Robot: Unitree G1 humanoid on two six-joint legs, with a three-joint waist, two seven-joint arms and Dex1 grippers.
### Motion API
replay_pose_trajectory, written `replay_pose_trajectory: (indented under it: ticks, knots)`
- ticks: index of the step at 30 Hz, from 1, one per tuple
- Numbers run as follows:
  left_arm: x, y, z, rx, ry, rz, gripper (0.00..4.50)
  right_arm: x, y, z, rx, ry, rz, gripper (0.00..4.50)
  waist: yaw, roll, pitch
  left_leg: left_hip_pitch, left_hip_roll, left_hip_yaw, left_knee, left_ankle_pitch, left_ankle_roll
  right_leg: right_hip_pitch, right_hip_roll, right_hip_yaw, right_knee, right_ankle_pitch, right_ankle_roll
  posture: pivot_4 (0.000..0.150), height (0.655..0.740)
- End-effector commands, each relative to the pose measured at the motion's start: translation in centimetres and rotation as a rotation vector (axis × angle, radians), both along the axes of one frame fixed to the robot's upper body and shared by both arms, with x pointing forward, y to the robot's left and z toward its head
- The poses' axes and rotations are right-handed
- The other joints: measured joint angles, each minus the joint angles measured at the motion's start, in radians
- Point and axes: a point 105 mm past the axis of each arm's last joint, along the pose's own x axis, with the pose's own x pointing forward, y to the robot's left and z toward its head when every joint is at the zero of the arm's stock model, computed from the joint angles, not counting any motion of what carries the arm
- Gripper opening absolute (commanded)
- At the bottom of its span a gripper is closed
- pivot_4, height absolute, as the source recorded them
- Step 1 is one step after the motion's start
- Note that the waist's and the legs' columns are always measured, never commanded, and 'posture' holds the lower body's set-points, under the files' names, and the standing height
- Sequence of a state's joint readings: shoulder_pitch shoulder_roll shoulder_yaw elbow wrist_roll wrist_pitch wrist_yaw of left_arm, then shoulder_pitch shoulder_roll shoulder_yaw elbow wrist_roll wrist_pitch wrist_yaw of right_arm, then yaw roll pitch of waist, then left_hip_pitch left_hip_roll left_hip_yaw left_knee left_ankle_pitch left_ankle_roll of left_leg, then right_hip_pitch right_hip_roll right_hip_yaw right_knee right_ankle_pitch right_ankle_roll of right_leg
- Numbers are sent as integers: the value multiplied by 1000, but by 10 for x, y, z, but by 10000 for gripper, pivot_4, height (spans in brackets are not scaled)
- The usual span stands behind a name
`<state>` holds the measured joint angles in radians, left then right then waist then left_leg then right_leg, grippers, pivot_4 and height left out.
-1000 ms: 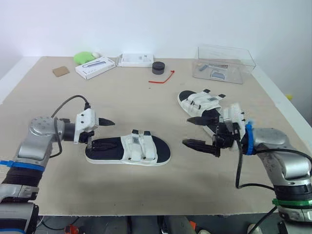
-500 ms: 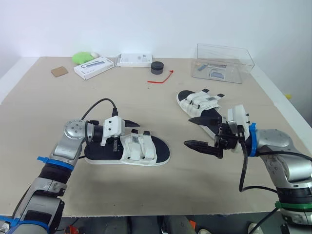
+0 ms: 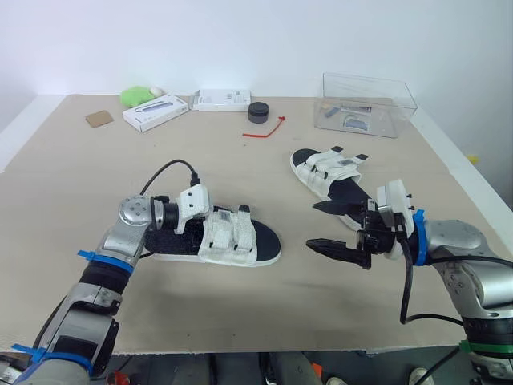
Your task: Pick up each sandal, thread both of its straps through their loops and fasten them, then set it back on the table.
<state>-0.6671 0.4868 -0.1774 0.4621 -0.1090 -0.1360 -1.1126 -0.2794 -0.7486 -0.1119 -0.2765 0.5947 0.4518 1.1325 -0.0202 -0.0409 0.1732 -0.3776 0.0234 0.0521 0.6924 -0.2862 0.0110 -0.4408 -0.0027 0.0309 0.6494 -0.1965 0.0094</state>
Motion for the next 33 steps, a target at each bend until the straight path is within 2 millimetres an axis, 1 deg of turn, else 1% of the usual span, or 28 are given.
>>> replay_pose_trajectory:
  ticks: [1, 2, 3, 4, 5, 6, 7, 9, 12, 16, 20, 22, 24, 29, 30, 33]
  knots:
    - [22, 12, 27, -91, -45, 156, 790, 0, 8, 14, 11, -56, 5, 45000, 0, 0, 0, 0, 0, 0, 0, 0, 0, 0, 0, 0, 0, 0, 0, 1500, 7400]
    - [38, 21, 33, -110, -58, 282, 790, 5, 8, 16, 9, -58, -23, 45000, 0, 0, 0, 0, 0, 0, 0, 0, 0, 0, 0, 0, 0, 0, 0, 1500, 7400]
    - [58, 36, 43, -170, -66, 453, 790, 9, 11, 17, 1, -65, -43, 45000, 0, 0, 0, 0, 0, 0, 0, 0, 0, 0, 0, 0, 0, 0, 0, 1500, 7400]
    - [81, 62, 54, -238, -74, 691, 790, 16, 14, 19, 8, -62, -77, 45000, 1, 0, 0, 0, 0, 0, 0, 0, 0, 0, 0, 0, 0, 0, -1, 1500, 7400]
    - [93, 81, 60, -288, -75, 849, 790, 22, 17, 20, 5, -66, -103, 45000, 0, -3, 2, -1, 0, -1, 1, 1, 1, 0, 0, -1, 0, 1, 1, 1500, 7400]
    - [101, 99, 64, -321, -72, 994, 790, 26, 19, 18, -16, -66, -116, 45000, -4, -5, 3, -2, 0, -1, 2, 2, 3, -1, 0, -1, 0, 2, 4, 1500, 7400]
    - [105, 108, 65, -348, -58, 1075, 790, 28, 22, 15, -47, -80, -114, 45000, -4, -4, 2, -8, 4, -1, 2, 4, 3, -4, 1, -1, -6, 7, 4, 1500, 7400]
    - [109, 120, 64, -364, -45, 1187, 790, 29, 25, 10, -74, -85, -109, 45000, -3, -4, 2, -7, 3, -1, 1, 4, 3, -4, 0, -2, -4, 9, 0, 1500, 7400]
    - [110, 124, 59, -362, -5, 1251, 790, 31, 29, 7, -75, -84, -111, 45000, 1, -4, 2, -10, -1, -1, 0, 3, 2, -6, -2, -3, -4, 9, 0, 1500, 7400]
    - [108, 125, 48, -281, 19, 1274, 790, 33, 30, 8, -65, -89, -116, 45000, 4, -4, 2, -19, -4, -1, 2, 3, 2, -14, -8, -4, -3, 10, 2, 1500, 7400]
    - [105, 127, 48, -277, 23, 1254, 790, 39, 30, 12, -31, -89, -136, 45000, 2, -4, 2, -19, -8, 0, 2, 3, 2, -14, -14, -7, -3, 10, 3, 1500, 7400]
    - [104, 125, 51, -310, 18, 1229, 9438, 41, 30, 14, -22, -92, -137, 45000, 2, -4, 2, -19, -9, 0, 2, 3, 2, -14, -14, -7, -3, 10, 3, 1500, 7400]
    - [103, 122, 52, -310, 17, 1214, 16069, 43, 31, 16, -11, -94, -136, 45000, 2, -4, 2, -19, -9, -1, 2, 4, 2, -14, -14, -8, -3, 10, 3, 1500, 7400]
    - [100, 119, 52, -308, 14, 1204, 42535, 50, 30, 22, 60, -64, -151, 45000, 2, -4, 2, -19, -9, -2, 3, 4, 2, -14, -15, -8, -2, 11, 3, 1500, 7400]
    - [99, 119, 52, -307, 12, 1202, 44020, 52, 29, 24, 82, -54, -157, 45000, 2, -4, 2, -19, -9, -2, 3, 4, 2, -14, -15, -8, -2, 11, 3, 1500, 7400]
    - [95, 117, 53, -315, 10, 1189, 44020, 56, 27, 27, 109, -42, -164, 45000, 2, -4, 2, -19, -9, -1, 3, 5, 2, -14, -17, -8, -2, 11, 3, 1500, 7400]
